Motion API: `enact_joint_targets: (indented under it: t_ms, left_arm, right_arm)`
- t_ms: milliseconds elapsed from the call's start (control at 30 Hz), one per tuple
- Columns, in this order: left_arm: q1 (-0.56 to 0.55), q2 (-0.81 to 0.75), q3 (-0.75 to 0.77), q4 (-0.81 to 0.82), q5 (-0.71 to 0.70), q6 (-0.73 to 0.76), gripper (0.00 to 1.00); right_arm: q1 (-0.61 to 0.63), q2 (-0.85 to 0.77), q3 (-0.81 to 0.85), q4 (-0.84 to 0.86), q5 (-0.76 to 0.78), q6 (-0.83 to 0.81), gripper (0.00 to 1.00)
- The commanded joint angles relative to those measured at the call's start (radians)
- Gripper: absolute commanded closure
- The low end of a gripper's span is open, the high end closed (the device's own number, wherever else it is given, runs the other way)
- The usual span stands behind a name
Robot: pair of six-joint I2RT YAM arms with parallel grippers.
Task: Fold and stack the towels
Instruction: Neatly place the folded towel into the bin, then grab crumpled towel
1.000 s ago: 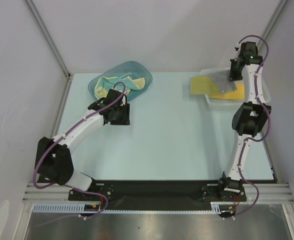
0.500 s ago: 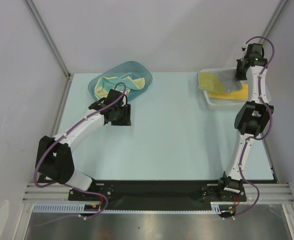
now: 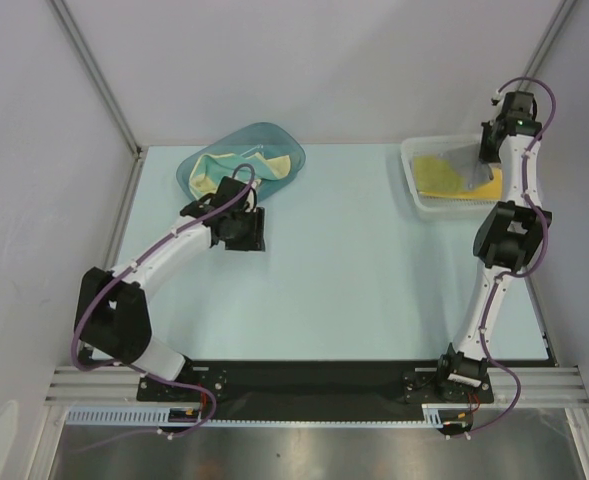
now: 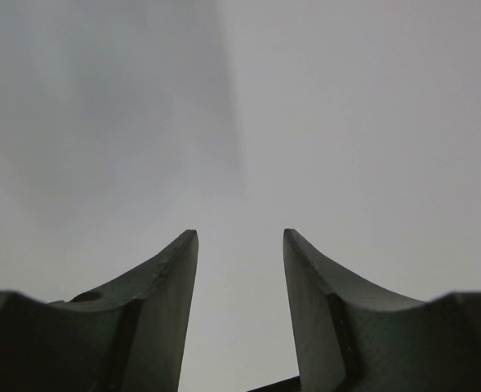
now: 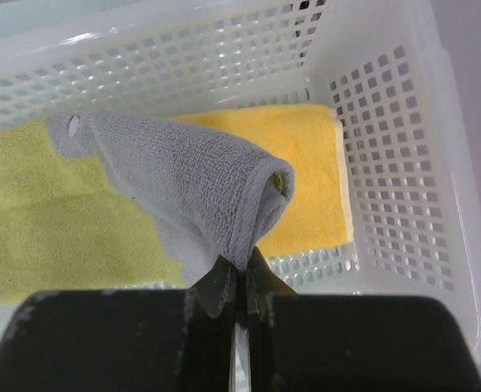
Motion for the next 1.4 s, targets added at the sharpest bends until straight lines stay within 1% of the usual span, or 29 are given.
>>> enact_joint_targets:
  t_ms: [0,100,233,300,333,367,467,500,633,700,767,800,833,900,933,967,1033,1067,1100,1167,1200,1233,1267,1300,1333,1367]
  left_arm:
    - [0.009,0.016,0.054,0.001,0.02,0.023,0.48]
    - [0.009,0.025,0.066,-0.009,0.016,0.032,0.48]
    - [0.009,0.031,0.093,-0.032,-0.003,0.044,0.47]
    - [0.009,0.033,0.105,-0.042,-0.013,0.046,0.47]
    - [0.009,0.033,0.109,-0.043,-0.015,0.046,0.47]
    - [0.009,0.031,0.117,-0.049,-0.021,0.046,0.47]
    - [0.009,0.02,0.14,-0.051,-0.029,0.041,0.47]
    - [0.009,0.016,0.151,-0.049,-0.029,0.039,0.47]
    - [0.011,-0.009,0.204,-0.005,-0.076,0.027,0.46]
    - [0.012,-0.003,0.278,-0.006,-0.119,0.026,0.46]
    - [0.015,0.013,0.348,0.009,-0.174,0.033,0.46]
    - [0.021,0.019,0.372,0.018,-0.243,0.041,0.46]
    - [0.027,0.027,0.393,0.029,-0.269,0.061,0.46]
    - [0.052,0.069,0.453,0.066,-0.326,0.088,0.46]
    - [0.061,0.091,0.486,0.088,-0.345,0.116,0.46]
    - [0.072,0.109,0.505,0.096,-0.357,0.127,0.45]
    - [0.11,0.181,0.543,0.109,-0.349,0.151,0.45]
    - [0.122,0.206,0.572,0.125,-0.34,0.159,0.46]
    - [0.145,0.264,0.586,0.136,-0.331,0.183,0.46]
    - [0.162,0.327,0.628,0.153,-0.323,0.217,0.47]
    - [0.181,0.362,0.655,0.143,-0.337,0.226,0.47]
    - [0.191,0.441,0.686,0.127,-0.345,0.237,0.47]
    - [0.202,0.482,0.753,0.091,-0.345,0.237,0.48]
    - [0.23,0.52,0.79,0.071,-0.339,0.23,0.48]
    - [0.241,0.596,0.854,0.04,-0.323,0.216,0.48]
    - [0.257,0.626,0.876,0.037,-0.305,0.219,0.46]
  right_arm:
    - [-0.022,0.035,0.018,0.064,-0.002,-0.03,1.0]
    - [-0.042,0.063,0.017,0.101,-0.016,-0.02,1.0]
    - [-0.051,0.095,0.018,0.142,-0.005,-0.023,0.97]
    - [-0.051,0.106,0.018,0.161,0.032,-0.015,0.82]
    - [-0.051,0.106,0.018,0.173,0.079,-0.012,0.74]
    - [-0.051,0.104,0.017,0.179,0.104,-0.007,0.62]
    - [-0.051,0.063,-0.001,0.191,0.182,0.029,0.48]
    - [-0.05,0.02,-0.017,0.199,0.191,0.057,0.47]
    - [-0.022,-0.116,-0.183,0.257,0.205,0.131,0.44]
    - [-0.002,-0.165,-0.216,0.257,0.175,0.152,0.43]
    - [0.038,-0.216,-0.244,0.222,0.162,0.196,0.42]
    - [0.053,-0.234,-0.256,0.212,0.129,0.21,0.41]
    - [0.068,-0.276,-0.268,0.193,0.112,0.236,0.39]
    - [0.124,-0.32,-0.325,0.182,0.06,0.258,0.27]
    - [0.14,-0.366,-0.343,0.178,0.044,0.278,0.12]
    - [0.163,-0.394,-0.372,0.176,0.04,0.292,0.01]
    - [0.222,-0.446,-0.463,0.197,0.004,0.309,0.0]
    - [0.242,-0.499,-0.495,0.21,-0.008,0.335,0.0]
    - [0.269,-0.523,-0.565,0.24,-0.057,0.341,0.0]
    - [0.329,-0.575,-0.633,0.28,-0.092,0.352,0.0]
    - [0.366,-0.619,-0.702,0.314,-0.112,0.358,0.0]
    - [0.378,-0.638,-0.728,0.329,-0.118,0.372,0.0]
    - [0.394,-0.653,-0.762,0.349,-0.135,0.382,0.0]
    - [0.406,-0.684,-0.79,0.387,-0.172,0.41,0.0]
    - [0.441,-0.695,-0.848,0.409,-0.18,0.424,0.0]
    - [0.461,-0.708,-0.879,0.437,-0.18,0.437,0.0]
